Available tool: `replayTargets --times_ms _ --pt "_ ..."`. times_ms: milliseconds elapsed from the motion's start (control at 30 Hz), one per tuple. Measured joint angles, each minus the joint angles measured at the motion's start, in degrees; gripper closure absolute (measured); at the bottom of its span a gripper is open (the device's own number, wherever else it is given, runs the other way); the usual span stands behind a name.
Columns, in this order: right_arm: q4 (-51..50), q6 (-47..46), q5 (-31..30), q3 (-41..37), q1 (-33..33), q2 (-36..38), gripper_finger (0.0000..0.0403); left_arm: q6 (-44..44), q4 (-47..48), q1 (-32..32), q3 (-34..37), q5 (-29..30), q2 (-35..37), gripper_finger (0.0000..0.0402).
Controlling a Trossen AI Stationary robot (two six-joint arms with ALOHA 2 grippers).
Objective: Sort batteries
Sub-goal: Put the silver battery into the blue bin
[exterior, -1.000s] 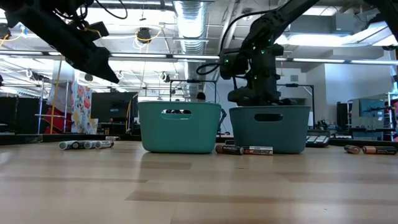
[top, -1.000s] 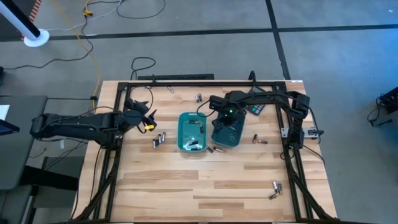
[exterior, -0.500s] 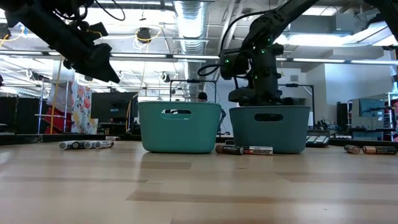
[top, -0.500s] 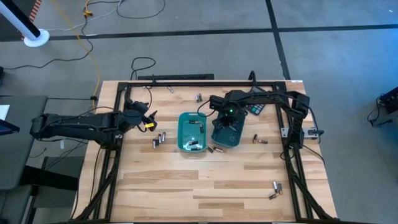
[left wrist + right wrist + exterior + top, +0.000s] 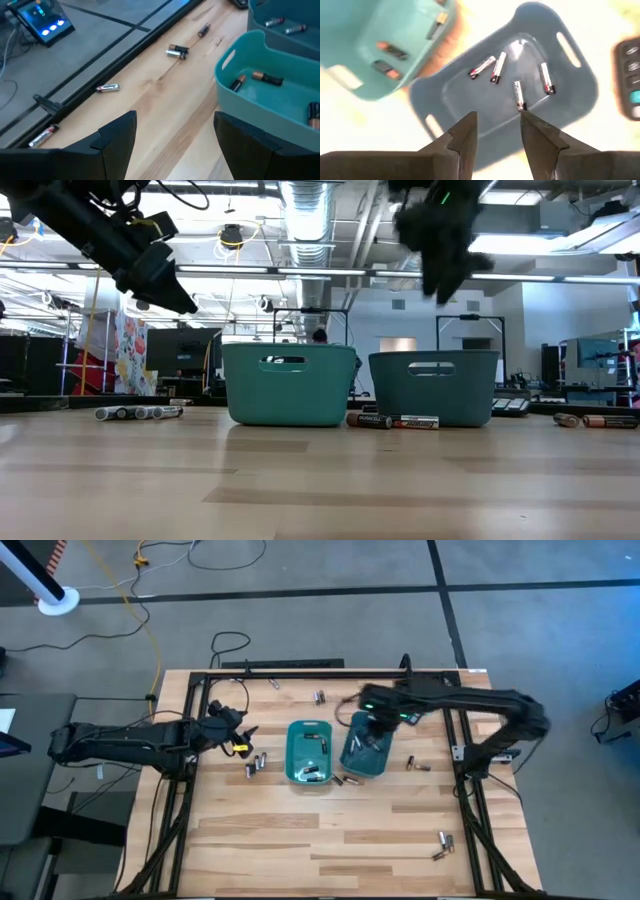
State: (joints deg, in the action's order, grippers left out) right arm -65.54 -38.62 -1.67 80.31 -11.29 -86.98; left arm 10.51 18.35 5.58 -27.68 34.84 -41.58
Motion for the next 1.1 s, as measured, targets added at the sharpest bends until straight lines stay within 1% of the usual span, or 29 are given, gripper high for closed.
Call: replayTargets --times_ms 67,100,200,300,367,467,567,667,733,800,900,1000,1067,1100 --pt "-1.1 0.9 -2.8 -0.1 2.9 4.9 0.0243 1.6 -1.0 0.0 0.0 -0.7 0.0 0.0141" --pt "-0.9 1.1 -4.6 -0.7 4.8 7.6 0.0243 1.8 -1.5 0.0 0.0 -1.9 0.0 0.0141" --pt "0.1 0.1 -11.0 -5.1 11.3 16.4 0.0244 1.4 -3.9 0.0 0.0 -7.9 0.0 0.0141" --pt "2.9 -5.5 -17.4 -12.1 18.4 25.8 0.0244 1.7 -9.1 0.0 0.0 -14.9 0.0 0.0141" --pt "4.6 -10.4 -19.4 -17.2 22.7 31.3 0.0244 3.7 -10.1 -0.5 -0.6 -16.7 -0.3 0.0141" --pt "6.6 -17.5 -20.5 -23.9 27.8 38.1 0.0244 5.7 -6.5 -1.6 -4.7 -15.2 -2.0 0.0141" --pt "7.2 -21.5 -21.7 -29.3 31.0 42.9 0.0244 5.9 1.1 -2.7 -11.5 -11.8 -5.6 0.0141" --pt "7.5 -23.6 -22.5 -33.6 32.1 45.8 0.0244 8.2 10.7 -3.2 -19.2 -7.3 -10.5 0.0141" --pt "7.8 -24.3 -22.5 -35.7 32.3 46.8 0.0244 13.5 18.4 -3.1 -24.5 -5.9 -13.8 0.0141" --pt "7.7 -24.4 -22.5 -37.3 32.3 47.3 0.0244 20.9 26.7 -2.9 -29.0 -6.1 -16.7 0.0141" --pt "8.0 -23.9 -22.5 -38.4 32.3 47.3 0.0244 34.3 38.5 -2.8 -32.6 -7.5 -19.9 0.0141" --pt "8.3 -22.2 -22.5 -39.3 32.3 47.3 0.0244 49.2 47.6 -2.8 -31.8 -8.3 -21.0 0.0141" --pt "8.9 -20.9 -22.6 -39.8 32.3 47.3 0.0244 57.0 51.0 -2.7 -29.7 -11.3 -21.2 0.0141" --pt "9.4 -20.1 -22.5 -40.1 32.3 47.3 0.0244 59.8 51.1 -2.8 -28.2 -13.0 -21.2 0.0141"
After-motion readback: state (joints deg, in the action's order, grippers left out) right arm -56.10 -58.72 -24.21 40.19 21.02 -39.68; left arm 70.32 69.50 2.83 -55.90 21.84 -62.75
